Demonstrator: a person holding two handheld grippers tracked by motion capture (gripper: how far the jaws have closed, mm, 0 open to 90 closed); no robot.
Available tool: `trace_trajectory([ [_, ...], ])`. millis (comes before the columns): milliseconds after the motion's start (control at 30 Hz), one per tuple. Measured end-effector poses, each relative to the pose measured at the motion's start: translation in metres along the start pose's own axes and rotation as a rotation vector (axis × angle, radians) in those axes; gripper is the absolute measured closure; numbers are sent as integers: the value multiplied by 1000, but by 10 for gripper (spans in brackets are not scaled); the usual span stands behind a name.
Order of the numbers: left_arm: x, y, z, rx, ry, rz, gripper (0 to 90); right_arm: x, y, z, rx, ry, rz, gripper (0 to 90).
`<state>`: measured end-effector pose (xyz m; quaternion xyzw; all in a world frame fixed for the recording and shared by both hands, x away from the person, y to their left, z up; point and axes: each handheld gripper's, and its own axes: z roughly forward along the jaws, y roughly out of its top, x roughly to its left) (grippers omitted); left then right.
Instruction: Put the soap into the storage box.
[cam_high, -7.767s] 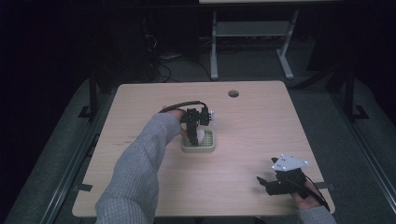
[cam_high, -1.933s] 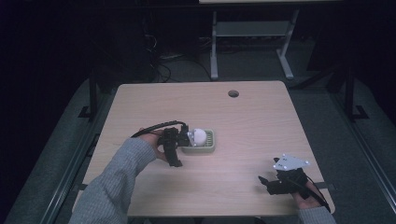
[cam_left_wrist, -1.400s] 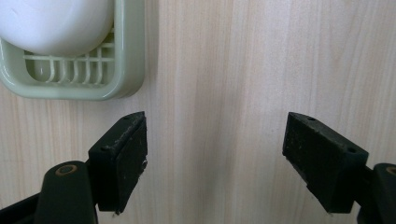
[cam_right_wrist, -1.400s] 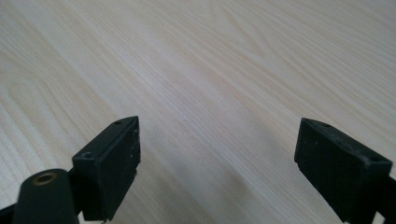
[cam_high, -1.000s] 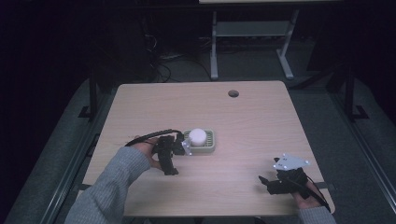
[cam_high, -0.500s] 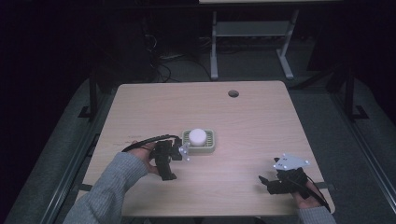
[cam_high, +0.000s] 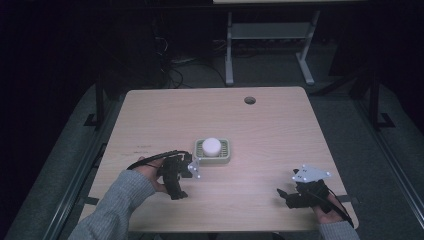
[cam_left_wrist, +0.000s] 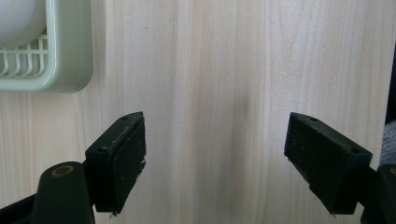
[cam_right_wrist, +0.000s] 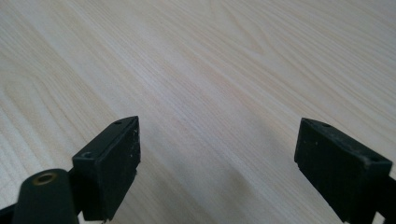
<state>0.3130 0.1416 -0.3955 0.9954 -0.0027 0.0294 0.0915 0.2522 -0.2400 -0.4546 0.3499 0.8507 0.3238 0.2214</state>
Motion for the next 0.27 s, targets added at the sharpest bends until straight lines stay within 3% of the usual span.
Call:
trace_trajectory([
  [267, -7, -2, 2, -12, 11, 4, 205, 0, 0, 0, 1, -1, 4, 139],
])
